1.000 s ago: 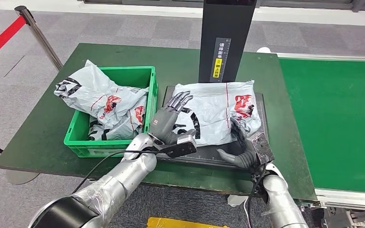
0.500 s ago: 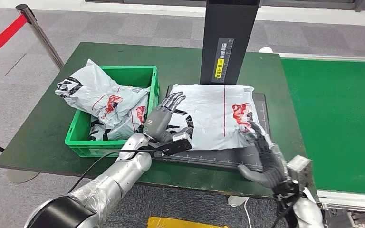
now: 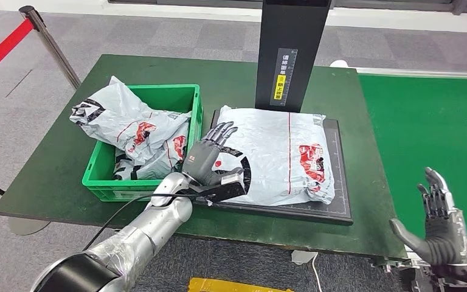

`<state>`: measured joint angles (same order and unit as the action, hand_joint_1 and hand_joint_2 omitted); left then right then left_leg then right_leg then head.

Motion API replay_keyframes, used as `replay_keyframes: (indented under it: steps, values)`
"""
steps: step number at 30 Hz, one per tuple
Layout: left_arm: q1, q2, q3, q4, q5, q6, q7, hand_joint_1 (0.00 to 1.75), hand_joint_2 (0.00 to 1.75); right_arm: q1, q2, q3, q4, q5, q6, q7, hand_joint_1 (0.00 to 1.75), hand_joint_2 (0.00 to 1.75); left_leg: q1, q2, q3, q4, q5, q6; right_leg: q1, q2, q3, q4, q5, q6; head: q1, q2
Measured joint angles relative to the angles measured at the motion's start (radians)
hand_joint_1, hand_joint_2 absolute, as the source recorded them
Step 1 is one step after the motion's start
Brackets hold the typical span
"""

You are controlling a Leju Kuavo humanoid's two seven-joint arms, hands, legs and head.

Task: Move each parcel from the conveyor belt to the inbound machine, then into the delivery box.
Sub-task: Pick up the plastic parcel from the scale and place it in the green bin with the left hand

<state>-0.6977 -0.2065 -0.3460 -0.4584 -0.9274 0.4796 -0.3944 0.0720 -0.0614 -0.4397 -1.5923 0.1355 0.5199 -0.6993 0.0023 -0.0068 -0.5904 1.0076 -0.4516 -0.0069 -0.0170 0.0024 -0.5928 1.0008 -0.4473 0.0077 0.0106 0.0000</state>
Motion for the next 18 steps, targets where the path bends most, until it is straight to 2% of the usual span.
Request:
replay_keyframes:
  steps: [3, 7, 11, 18]
  values:
    - [0.003, -0.002, 0.0, -0.007, -0.018, -0.001, 0.008, 0.0, 0.0, -0.007, 0.018, -0.026, -0.033, 0.012, -0.097, 0.026, 0.0, 1.75, 0.0, 0.0, 0.0, 0.0, 0.0, 0.0, 0.0, 0.0, 0.0, 0.0, 0.0, 0.0, 0.0, 0.0]
    - [0.006, -0.009, 0.0, -0.013, -0.05, 0.02, 0.016, 0.0, 1.75, -0.022, 0.07, -0.048, -0.076, 0.053, -0.357, 0.081, 0.0, 1.75, 0.0, 0.0, 0.0, 0.0, 0.0, 0.0, 0.0, 0.0, 0.0, 0.0, 0.0, 0.0, 0.0, 0.0]
    - [0.006, -0.02, 0.001, -0.005, -0.071, 0.052, 0.006, 0.0, 1.75, -0.025, 0.108, 0.006, -0.08, 0.087, -0.519, 0.091, 0.0, 1.75, 0.0, 0.0, 0.0, 0.0, 0.0, 0.0, 0.0, 0.0, 0.001, 0.001, 0.0, 0.0, 0.0, 0.0]
    - [0.006, -0.048, 0.018, 0.019, -0.053, 0.043, -0.015, 0.0, 1.75, -0.071, 0.157, 0.164, -0.023, 0.098, -0.612, 0.102, 0.0, 1.75, 0.001, -0.001, 0.0, 0.0, 0.001, 0.0, 0.0, -0.001, 0.001, 0.001, 0.0, 0.0, 0.0, 0.0]
